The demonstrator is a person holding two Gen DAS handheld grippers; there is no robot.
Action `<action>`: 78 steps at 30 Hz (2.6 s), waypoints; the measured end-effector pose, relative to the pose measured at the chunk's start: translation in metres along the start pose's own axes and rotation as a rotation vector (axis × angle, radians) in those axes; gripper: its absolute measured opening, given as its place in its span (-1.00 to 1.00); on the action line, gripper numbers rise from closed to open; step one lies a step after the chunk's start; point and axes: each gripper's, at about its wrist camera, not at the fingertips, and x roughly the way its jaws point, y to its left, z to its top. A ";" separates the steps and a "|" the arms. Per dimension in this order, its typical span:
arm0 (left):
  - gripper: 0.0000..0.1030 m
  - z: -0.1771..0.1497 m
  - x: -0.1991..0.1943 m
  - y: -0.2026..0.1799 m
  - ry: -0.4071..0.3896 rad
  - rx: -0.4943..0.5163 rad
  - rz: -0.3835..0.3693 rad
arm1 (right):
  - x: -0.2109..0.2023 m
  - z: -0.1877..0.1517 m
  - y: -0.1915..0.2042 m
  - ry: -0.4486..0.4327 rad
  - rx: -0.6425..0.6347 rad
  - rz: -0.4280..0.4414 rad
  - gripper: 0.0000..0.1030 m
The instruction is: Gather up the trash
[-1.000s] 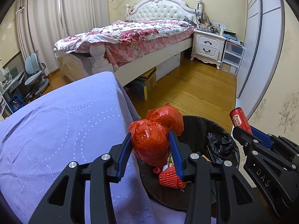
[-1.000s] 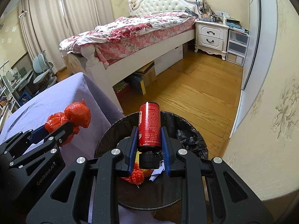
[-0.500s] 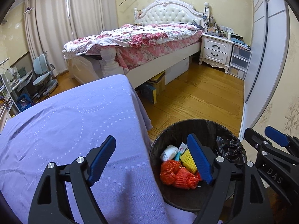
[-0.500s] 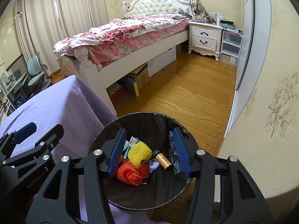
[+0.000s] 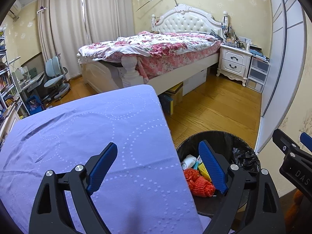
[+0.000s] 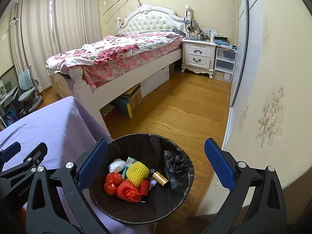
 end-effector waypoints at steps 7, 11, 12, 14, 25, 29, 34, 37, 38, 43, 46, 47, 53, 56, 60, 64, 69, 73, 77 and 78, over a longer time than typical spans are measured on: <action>0.70 -0.005 -0.024 0.020 -0.026 -0.038 0.023 | -0.019 0.004 0.006 -0.005 -0.018 0.005 0.89; 0.71 -0.008 -0.036 0.029 -0.041 -0.042 0.037 | -0.031 -0.002 0.014 -0.009 -0.027 0.018 0.89; 0.71 -0.009 -0.040 0.031 -0.044 -0.041 0.039 | -0.034 -0.003 0.015 -0.010 -0.031 0.021 0.89; 0.71 -0.012 -0.047 0.036 -0.052 -0.041 0.043 | -0.043 -0.004 0.019 -0.015 -0.042 0.028 0.89; 0.71 -0.023 -0.081 0.064 -0.070 -0.084 0.067 | -0.091 -0.016 0.041 -0.076 -0.098 0.054 0.89; 0.71 -0.028 -0.095 0.072 -0.088 -0.089 0.088 | -0.108 -0.018 0.048 -0.096 -0.117 0.073 0.89; 0.73 -0.036 -0.107 0.079 -0.097 -0.102 0.099 | -0.129 -0.021 0.052 -0.112 -0.123 0.102 0.89; 0.74 -0.041 -0.112 0.084 -0.099 -0.120 0.106 | -0.137 -0.023 0.055 -0.118 -0.132 0.105 0.89; 0.74 -0.044 -0.115 0.085 -0.100 -0.124 0.109 | -0.138 -0.025 0.056 -0.117 -0.134 0.107 0.89; 0.74 -0.049 -0.123 0.087 -0.112 -0.129 0.108 | -0.145 -0.030 0.058 -0.105 -0.133 0.119 0.89; 0.74 -0.049 -0.126 0.087 -0.118 -0.132 0.103 | -0.150 -0.032 0.058 -0.105 -0.135 0.124 0.89; 0.74 -0.049 -0.127 0.087 -0.121 -0.133 0.104 | -0.152 -0.032 0.059 -0.106 -0.137 0.125 0.89; 0.75 -0.049 -0.128 0.087 -0.125 -0.134 0.105 | -0.153 -0.035 0.059 -0.107 -0.135 0.126 0.89; 0.75 -0.049 -0.128 0.087 -0.125 -0.133 0.106 | -0.154 -0.036 0.059 -0.104 -0.132 0.126 0.89; 0.75 -0.049 -0.128 0.087 -0.125 -0.133 0.106 | -0.154 -0.037 0.060 -0.103 -0.134 0.127 0.89; 0.75 -0.049 -0.128 0.086 -0.124 -0.134 0.105 | -0.156 -0.038 0.060 -0.099 -0.134 0.128 0.89; 0.75 -0.049 -0.128 0.086 -0.126 -0.135 0.107 | -0.159 -0.040 0.060 -0.099 -0.132 0.129 0.89; 0.75 -0.049 -0.128 0.086 -0.126 -0.135 0.107 | -0.157 -0.039 0.059 -0.099 -0.134 0.129 0.89; 0.75 -0.049 -0.129 0.086 -0.127 -0.134 0.107 | -0.157 -0.039 0.059 -0.099 -0.134 0.128 0.89; 0.75 -0.049 -0.129 0.086 -0.127 -0.134 0.107 | -0.158 -0.040 0.059 -0.098 -0.134 0.129 0.89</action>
